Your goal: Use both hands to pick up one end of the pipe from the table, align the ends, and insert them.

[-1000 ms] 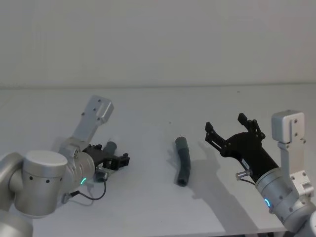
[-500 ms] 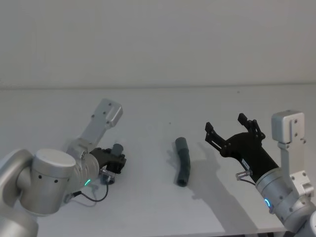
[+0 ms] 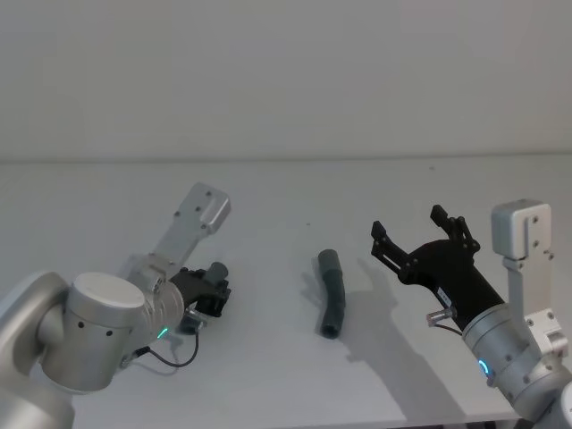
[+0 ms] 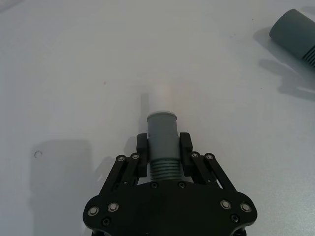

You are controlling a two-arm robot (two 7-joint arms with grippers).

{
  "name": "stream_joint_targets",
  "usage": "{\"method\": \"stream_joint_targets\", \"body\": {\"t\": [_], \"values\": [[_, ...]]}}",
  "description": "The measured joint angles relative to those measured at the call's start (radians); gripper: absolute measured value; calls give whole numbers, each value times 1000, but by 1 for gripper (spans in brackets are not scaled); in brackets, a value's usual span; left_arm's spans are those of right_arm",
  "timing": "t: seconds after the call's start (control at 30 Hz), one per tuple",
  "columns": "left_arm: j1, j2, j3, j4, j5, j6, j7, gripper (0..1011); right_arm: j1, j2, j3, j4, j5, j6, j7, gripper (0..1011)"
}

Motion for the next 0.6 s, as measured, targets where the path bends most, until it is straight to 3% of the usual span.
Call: {"method": "stream_joint_targets", "body": {"t": [0.23, 0.6], "values": [[-11, 18, 22, 13, 19, -56, -28, 353, 0, 0, 0, 0, 0, 0, 0, 1004], [-56, 60, 49, 39, 34, -210, -135, 353, 0, 0, 0, 0, 0, 0, 0, 1004]]}}
